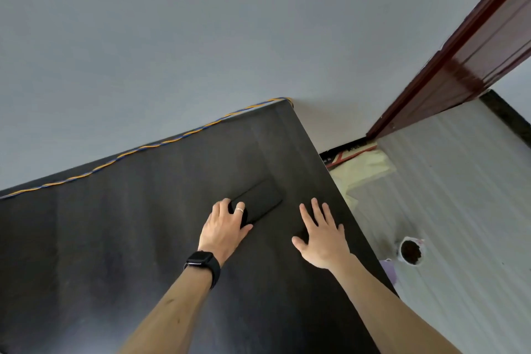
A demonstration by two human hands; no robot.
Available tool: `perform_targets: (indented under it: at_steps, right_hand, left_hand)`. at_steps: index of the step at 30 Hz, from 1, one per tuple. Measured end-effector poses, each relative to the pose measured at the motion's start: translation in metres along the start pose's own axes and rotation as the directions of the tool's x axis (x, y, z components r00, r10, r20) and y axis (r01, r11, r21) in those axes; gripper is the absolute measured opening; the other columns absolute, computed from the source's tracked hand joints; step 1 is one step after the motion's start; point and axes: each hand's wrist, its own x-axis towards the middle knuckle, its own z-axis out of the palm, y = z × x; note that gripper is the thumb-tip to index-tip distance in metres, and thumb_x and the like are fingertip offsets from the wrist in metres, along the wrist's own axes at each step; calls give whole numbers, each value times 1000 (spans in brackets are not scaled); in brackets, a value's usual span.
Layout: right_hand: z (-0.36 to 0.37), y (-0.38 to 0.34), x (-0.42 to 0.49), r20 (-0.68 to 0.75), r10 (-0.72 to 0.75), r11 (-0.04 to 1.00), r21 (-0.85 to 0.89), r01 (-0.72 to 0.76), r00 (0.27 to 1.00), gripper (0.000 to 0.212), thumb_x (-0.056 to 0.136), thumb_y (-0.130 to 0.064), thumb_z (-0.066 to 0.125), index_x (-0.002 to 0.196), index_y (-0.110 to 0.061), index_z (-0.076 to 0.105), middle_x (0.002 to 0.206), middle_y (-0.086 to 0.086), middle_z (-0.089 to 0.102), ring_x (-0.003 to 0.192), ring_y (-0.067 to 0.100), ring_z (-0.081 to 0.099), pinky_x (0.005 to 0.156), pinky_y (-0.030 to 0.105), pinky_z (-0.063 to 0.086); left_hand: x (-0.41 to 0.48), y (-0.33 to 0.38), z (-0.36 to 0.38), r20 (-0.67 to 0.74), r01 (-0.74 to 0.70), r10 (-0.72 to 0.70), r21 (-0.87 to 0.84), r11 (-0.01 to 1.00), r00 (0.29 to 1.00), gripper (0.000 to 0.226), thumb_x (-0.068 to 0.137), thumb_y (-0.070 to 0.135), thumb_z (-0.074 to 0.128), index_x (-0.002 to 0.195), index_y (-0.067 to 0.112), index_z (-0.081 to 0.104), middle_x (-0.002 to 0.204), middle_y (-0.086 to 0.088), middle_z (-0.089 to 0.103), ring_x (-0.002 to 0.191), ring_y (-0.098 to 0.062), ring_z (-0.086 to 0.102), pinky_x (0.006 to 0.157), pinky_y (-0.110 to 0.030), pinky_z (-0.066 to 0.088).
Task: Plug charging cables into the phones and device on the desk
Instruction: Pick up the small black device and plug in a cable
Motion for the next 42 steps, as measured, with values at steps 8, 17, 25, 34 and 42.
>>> perform_targets:
  at_steps: [8, 17, 25, 34, 42]
  right_hand:
    - [24, -1, -111, -102, -37, 968, 245, 61, 994, 101, 85, -61, 66, 154, -47, -7, 169, -2, 0, 131, 22, 57, 101, 30, 49]
    - [55, -19, -225, -65, -197, 849, 487, 203, 978, 30, 99, -47, 51, 107, -20, 63, 87, -6, 73, 78, 8, 69, 74, 28, 56]
    - [80, -58, -285, 38, -347, 765, 590, 259, 937, 28, 97, -38, 57, 85, -13, 58, 73, -1, 73, 65, 3, 72, 63, 24, 49]
    - [113, -118, -317, 102, -515, 776, 476, 413, 851, 23, 95, -44, 52, 80, -27, 54, 82, 5, 73, 73, 19, 72, 69, 38, 53]
    - [141, -180, -315, 34, -755, 646, 209, 734, 655, 23, 97, -39, 56, 87, -18, 55, 82, -1, 60, 73, 22, 53, 66, 38, 38]
  left_hand:
    - [-90, 24, -53, 399, 201, -27, -401, 894, 917, 52, 74, 60, 67, 122, 39, 68, 105, 15, 63, 105, -7, 57, 88, -19, 45]
    - [-204, 44, -64, 481, 496, -144, -769, 404, 865, 51, 74, 57, 79, 103, 17, 66, 80, 5, 66, 69, -11, 58, 65, -24, 47]
    - [-313, 59, -31, 528, 533, -401, -839, -110, 748, 79, 73, 43, 86, 133, 33, 37, 117, -1, 66, 94, -23, 74, 79, -50, 63]
    - [-397, 17, -33, 583, 516, -508, -808, -283, 634, 93, 77, 47, 82, 146, 34, 20, 136, -2, 50, 114, -27, 59, 87, -49, 57]
    - [-458, -87, -38, 419, 605, -502, -740, 295, 757, 52, 67, 59, 83, 100, 21, 72, 109, -1, 71, 94, -14, 70, 89, -33, 57]
